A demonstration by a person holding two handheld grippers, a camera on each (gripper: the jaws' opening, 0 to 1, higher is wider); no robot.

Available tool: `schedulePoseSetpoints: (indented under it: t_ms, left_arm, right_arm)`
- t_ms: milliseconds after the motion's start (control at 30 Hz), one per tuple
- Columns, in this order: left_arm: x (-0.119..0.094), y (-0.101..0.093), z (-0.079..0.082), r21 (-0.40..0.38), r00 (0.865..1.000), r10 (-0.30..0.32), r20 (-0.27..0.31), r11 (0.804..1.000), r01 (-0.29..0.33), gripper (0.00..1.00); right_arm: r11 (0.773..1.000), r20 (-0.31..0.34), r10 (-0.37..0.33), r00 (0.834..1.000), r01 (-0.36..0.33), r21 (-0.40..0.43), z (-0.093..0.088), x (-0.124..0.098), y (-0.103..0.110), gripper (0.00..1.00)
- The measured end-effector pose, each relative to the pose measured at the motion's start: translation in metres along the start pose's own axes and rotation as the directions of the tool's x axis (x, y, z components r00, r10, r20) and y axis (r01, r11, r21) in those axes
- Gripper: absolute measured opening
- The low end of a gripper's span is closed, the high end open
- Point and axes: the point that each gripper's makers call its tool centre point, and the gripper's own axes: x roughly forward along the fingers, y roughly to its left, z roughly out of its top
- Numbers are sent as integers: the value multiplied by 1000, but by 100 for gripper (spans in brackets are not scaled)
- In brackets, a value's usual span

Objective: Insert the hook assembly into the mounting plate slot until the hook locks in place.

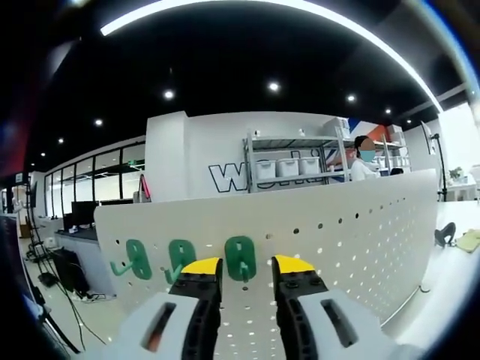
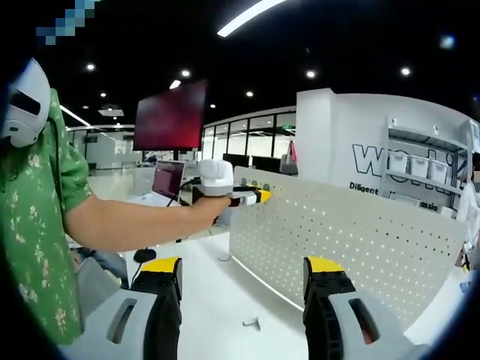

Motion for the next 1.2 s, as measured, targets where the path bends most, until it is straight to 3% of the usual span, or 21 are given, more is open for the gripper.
schedulePoseSetpoints:
  t_ms: [633, 1200]
  left_arm:
    - [-22, -1, 2, -2, 1000, -16, 1, 1000, 16, 30]
    - [-59, -13, 7, -7, 998, -67, 4, 998, 67, 37]
  right_arm:
    - [1000, 10, 4, 1000, -3, -19, 8, -3, 8, 67]
    - [1000, 17, 16, 1000, -15, -27, 13, -4, 18, 66]
